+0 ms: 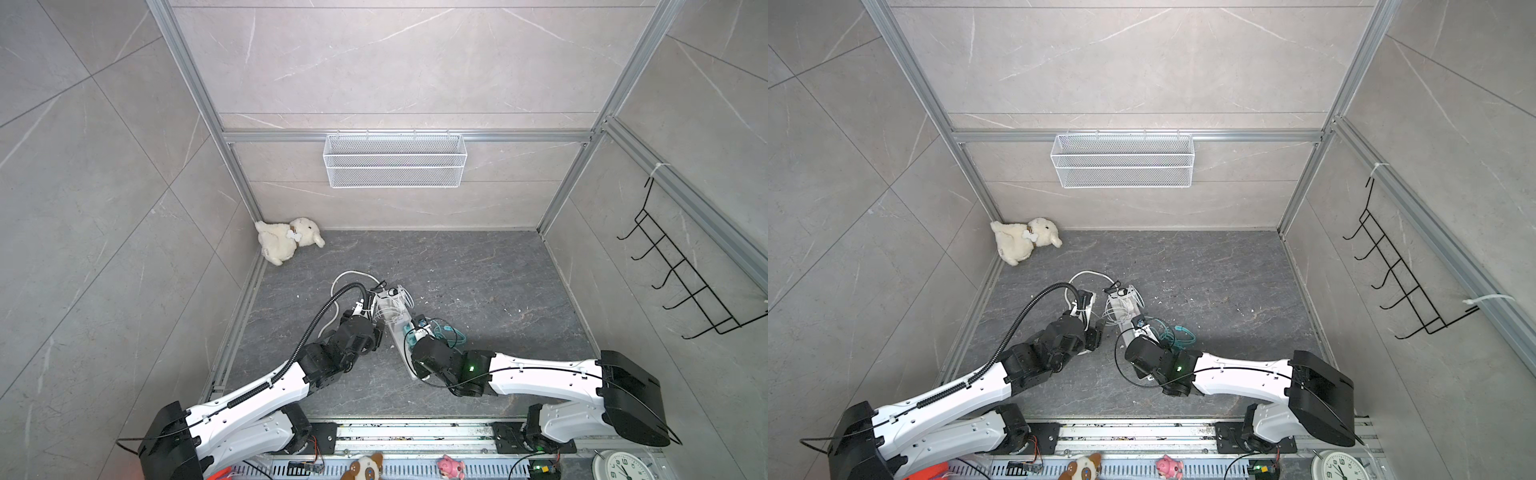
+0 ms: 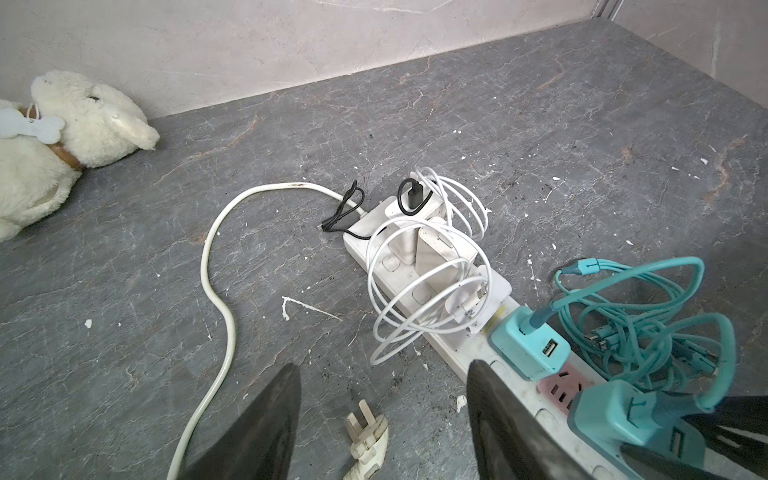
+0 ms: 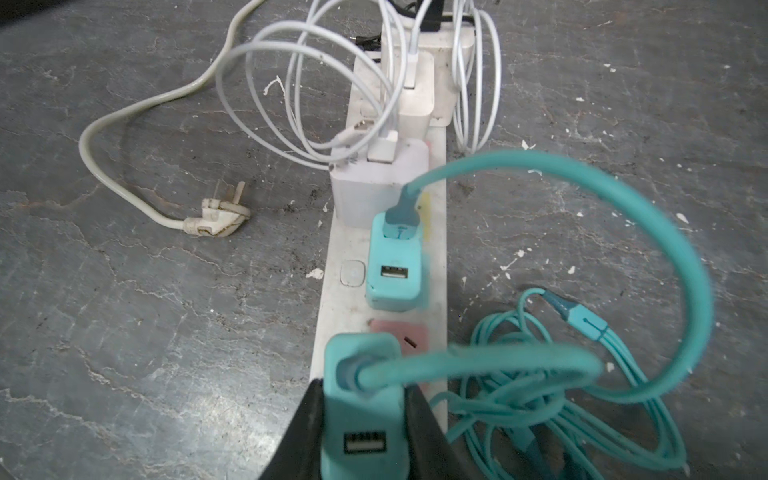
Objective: Insert the plug
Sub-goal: 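Lower the charger into the socket beside the first teal charger with right gripper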
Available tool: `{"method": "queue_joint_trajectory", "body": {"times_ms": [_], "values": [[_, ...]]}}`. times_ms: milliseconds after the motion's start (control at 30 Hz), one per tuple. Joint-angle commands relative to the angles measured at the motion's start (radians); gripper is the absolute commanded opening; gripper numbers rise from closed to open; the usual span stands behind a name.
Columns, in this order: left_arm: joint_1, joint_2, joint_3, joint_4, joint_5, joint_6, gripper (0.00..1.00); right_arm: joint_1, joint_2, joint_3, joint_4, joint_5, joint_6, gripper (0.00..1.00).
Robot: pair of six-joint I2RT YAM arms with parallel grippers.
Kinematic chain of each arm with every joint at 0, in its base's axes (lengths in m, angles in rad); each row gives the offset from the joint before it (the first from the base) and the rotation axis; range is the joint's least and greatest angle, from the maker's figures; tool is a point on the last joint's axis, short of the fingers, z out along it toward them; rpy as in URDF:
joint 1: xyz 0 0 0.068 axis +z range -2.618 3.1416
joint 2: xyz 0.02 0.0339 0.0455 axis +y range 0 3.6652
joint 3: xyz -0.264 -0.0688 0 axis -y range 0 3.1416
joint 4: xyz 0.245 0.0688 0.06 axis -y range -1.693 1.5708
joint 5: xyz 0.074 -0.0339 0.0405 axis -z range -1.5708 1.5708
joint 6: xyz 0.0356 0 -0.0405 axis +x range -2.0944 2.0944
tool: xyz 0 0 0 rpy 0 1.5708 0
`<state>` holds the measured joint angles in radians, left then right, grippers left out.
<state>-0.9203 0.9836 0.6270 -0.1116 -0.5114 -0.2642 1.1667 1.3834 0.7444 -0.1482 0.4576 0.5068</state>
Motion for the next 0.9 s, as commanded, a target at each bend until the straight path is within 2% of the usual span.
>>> {"method": "queue_joint_trajectory", "body": {"times_ms": [0,333,867], "values": [[0.003,0.009,0.014,0.050,0.009,-0.009,0.65,0.005,-0.032,-0.020,0.024,0.035,0.025,0.05],[0.003,0.007,0.013,0.062,0.014,-0.003,0.65,0.005,-0.037,-0.022,0.023,0.067,0.033,0.05],[0.002,-0.019,-0.015,0.063,0.002,-0.020,0.65,0.000,0.011,0.003,0.088,0.044,-0.016,0.05]]}}
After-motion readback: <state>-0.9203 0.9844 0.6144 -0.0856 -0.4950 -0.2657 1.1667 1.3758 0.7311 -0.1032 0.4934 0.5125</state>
